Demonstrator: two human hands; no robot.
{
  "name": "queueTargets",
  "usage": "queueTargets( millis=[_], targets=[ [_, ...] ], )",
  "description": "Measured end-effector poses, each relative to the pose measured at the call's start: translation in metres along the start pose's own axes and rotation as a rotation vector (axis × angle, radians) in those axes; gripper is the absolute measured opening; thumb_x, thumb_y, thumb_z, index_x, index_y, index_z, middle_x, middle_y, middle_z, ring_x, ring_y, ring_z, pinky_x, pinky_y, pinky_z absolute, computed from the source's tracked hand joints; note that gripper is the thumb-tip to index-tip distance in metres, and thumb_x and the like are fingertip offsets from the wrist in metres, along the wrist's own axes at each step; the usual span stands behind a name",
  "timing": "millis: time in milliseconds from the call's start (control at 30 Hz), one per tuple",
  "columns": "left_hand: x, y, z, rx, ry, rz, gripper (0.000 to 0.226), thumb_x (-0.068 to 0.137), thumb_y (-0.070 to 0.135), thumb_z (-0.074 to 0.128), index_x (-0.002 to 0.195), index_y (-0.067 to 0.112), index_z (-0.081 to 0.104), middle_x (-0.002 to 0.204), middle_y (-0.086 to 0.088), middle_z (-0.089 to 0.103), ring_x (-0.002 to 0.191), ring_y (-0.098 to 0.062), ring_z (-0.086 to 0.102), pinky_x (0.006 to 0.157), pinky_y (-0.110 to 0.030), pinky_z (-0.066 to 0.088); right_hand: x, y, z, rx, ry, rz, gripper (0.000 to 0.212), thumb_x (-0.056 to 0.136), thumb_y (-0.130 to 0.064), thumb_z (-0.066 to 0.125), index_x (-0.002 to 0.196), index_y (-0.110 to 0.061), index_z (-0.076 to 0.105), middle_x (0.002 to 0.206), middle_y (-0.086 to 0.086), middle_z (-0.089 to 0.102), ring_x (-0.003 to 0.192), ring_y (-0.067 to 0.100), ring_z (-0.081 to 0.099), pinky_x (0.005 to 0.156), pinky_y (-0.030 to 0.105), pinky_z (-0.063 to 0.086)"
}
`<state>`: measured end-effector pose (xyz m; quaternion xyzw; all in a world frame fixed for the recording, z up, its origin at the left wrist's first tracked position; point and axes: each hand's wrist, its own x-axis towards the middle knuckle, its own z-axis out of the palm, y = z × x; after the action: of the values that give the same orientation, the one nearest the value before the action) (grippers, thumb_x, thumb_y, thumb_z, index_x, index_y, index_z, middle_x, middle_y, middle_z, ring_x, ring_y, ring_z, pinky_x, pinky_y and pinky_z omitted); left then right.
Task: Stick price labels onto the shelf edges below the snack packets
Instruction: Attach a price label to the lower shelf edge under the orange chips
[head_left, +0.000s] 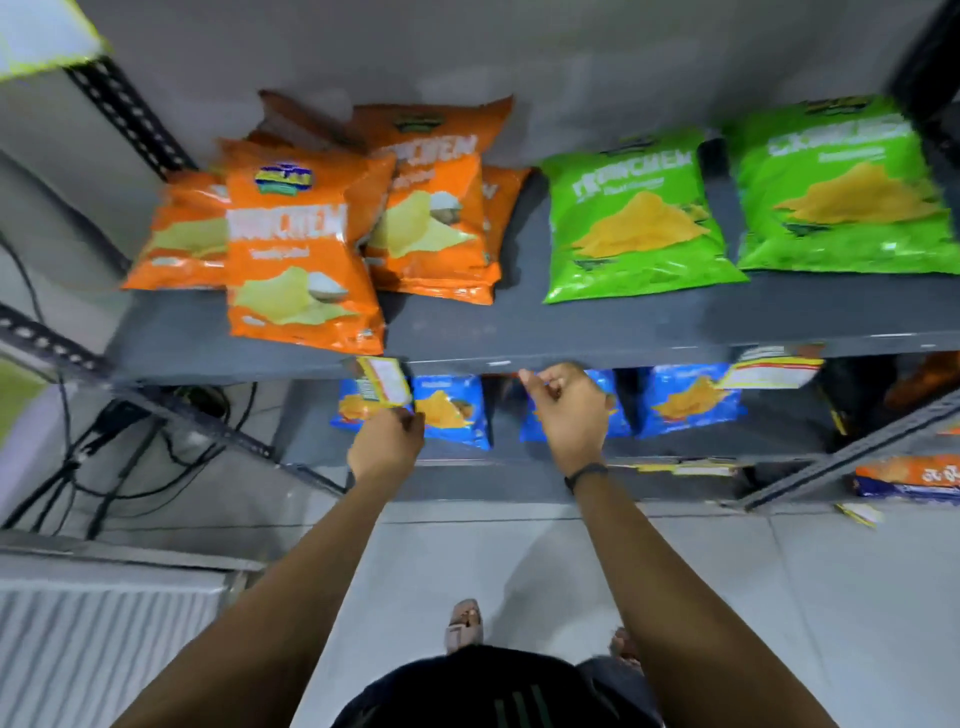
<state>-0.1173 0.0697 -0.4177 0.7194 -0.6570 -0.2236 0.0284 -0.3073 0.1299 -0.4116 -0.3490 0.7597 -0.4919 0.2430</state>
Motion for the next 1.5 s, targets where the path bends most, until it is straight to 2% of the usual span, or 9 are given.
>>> queueTargets(
  millis=[200, 367, 500, 567, 833, 933, 1167, 1300, 1500],
  targets=[
    [0.053, -0.070, -0.039, -0.270, -0.037, -0.061, 0.033, 0.088, 0.014, 0.061, 0.117, -0.002, 0.058, 0.117, -0.028, 0.064, 0.110, -0.037, 0.059, 0.088, -0.038, 0.048, -0.038, -0.052, 0.097, -0.142, -0.077, -0.281, 0.019, 0.085, -0.030, 0.066, 0.090, -0.012, 0.065, 0.092, 0.011, 0.065, 0.092, 0.028, 0.058, 0.080, 0.043, 0.050],
    [0.067, -0.073, -0.039, -0.622, -0.264, -0.022, 0.038, 0.088, 0.004, 0.064, 0.123, -0.004, 0.051, 0.100, -0.013, 0.057, 0.074, -0.014, 0.055, 0.051, -0.016, 0.042, -0.033, -0.082, 0.131, -0.437, -0.099, -0.532, 0.030, 0.084, -0.038, 0.061, 0.107, -0.020, 0.061, 0.106, 0.008, 0.062, 0.104, 0.029, 0.052, 0.086, 0.044, 0.043],
    [0.068, -0.066, -0.038, -0.691, -0.351, 0.005, 0.012, 0.091, 0.018, 0.059, 0.084, 0.009, 0.055, 0.082, -0.005, 0.058, 0.073, -0.012, 0.055, 0.057, -0.023, 0.043, -0.023, -0.098, 0.147, -0.577, -0.144, -0.555, 0.025, 0.083, -0.040, 0.063, 0.097, -0.020, 0.064, 0.098, 0.005, 0.065, 0.101, 0.028, 0.054, 0.086, 0.041, 0.037],
    [0.068, -0.071, -0.038, -0.699, -0.330, 0.036, 0.032, 0.093, 0.017, 0.058, 0.064, 0.015, 0.044, 0.069, -0.002, 0.058, 0.066, -0.007, 0.056, 0.056, -0.023, 0.043, -0.017, -0.101, 0.152, -0.620, -0.172, -0.546, 0.024, 0.085, -0.039, 0.062, 0.094, -0.017, 0.064, 0.095, 0.005, 0.067, 0.098, 0.029, 0.056, 0.087, 0.041, 0.037],
    [0.068, -0.104, -0.072, -0.699, -0.217, 0.230, 0.037, 0.090, 0.007, 0.061, 0.058, 0.017, 0.044, 0.066, -0.012, 0.053, 0.060, -0.021, 0.049, 0.058, -0.029, 0.043, -0.016, -0.104, 0.147, -0.503, -0.224, -0.451, 0.018, 0.083, -0.034, 0.066, 0.088, -0.017, 0.063, 0.089, 0.007, 0.071, 0.089, 0.030, 0.062, 0.084, 0.039, 0.040],
    [0.076, -0.113, -0.084, -0.548, -0.050, 0.308, 0.032, 0.087, 0.013, 0.065, 0.060, 0.016, 0.049, 0.069, -0.016, 0.060, 0.065, -0.023, 0.053, 0.061, -0.035, 0.042, -0.025, -0.094, 0.138, -0.536, -0.226, -0.494, 0.019, 0.080, -0.036, 0.069, 0.078, -0.018, 0.063, 0.079, 0.002, 0.069, 0.085, 0.025, 0.058, 0.082, 0.038, 0.037],
    [0.079, -0.108, -0.090, 0.090, 0.149, 0.488, 0.033, 0.084, 0.040, 0.065, 0.062, 0.020, 0.052, 0.068, -0.004, 0.069, 0.069, -0.026, 0.063, 0.054, -0.028, 0.041, -0.033, -0.098, 0.139, -1.052, -0.273, -0.666, 0.017, 0.076, -0.030, 0.071, 0.075, -0.015, 0.065, 0.077, 0.002, 0.069, 0.088, 0.026, 0.059, 0.078, 0.035, 0.045],
    [0.083, -0.102, -0.089, 0.176, 0.185, 0.494, 0.033, 0.086, 0.043, 0.062, 0.063, 0.021, 0.054, 0.072, -0.008, 0.070, 0.074, -0.031, 0.064, 0.058, -0.030, 0.045, -0.040, -0.109, 0.145, -1.271, -0.221, -0.611, 0.018, 0.052, -0.027, 0.080, 0.051, -0.023, 0.062, 0.050, -0.007, 0.063, 0.063, 0.014, 0.061, 0.058, 0.021, 0.048],
    [0.086, -0.097, -0.088, 0.214, 0.189, 0.474, 0.037, 0.086, 0.042, 0.062, 0.064, 0.013, 0.061, 0.069, -0.013, 0.070, 0.071, -0.036, 0.064, 0.055, -0.028, 0.042, -0.038, -0.108, 0.150, -1.313, -0.159, -0.630, 0.024, 0.050, -0.039, 0.083, 0.050, -0.025, 0.063, 0.048, -0.009, 0.062, 0.063, 0.010, 0.061, 0.056, 0.020, 0.047]
  ],
)
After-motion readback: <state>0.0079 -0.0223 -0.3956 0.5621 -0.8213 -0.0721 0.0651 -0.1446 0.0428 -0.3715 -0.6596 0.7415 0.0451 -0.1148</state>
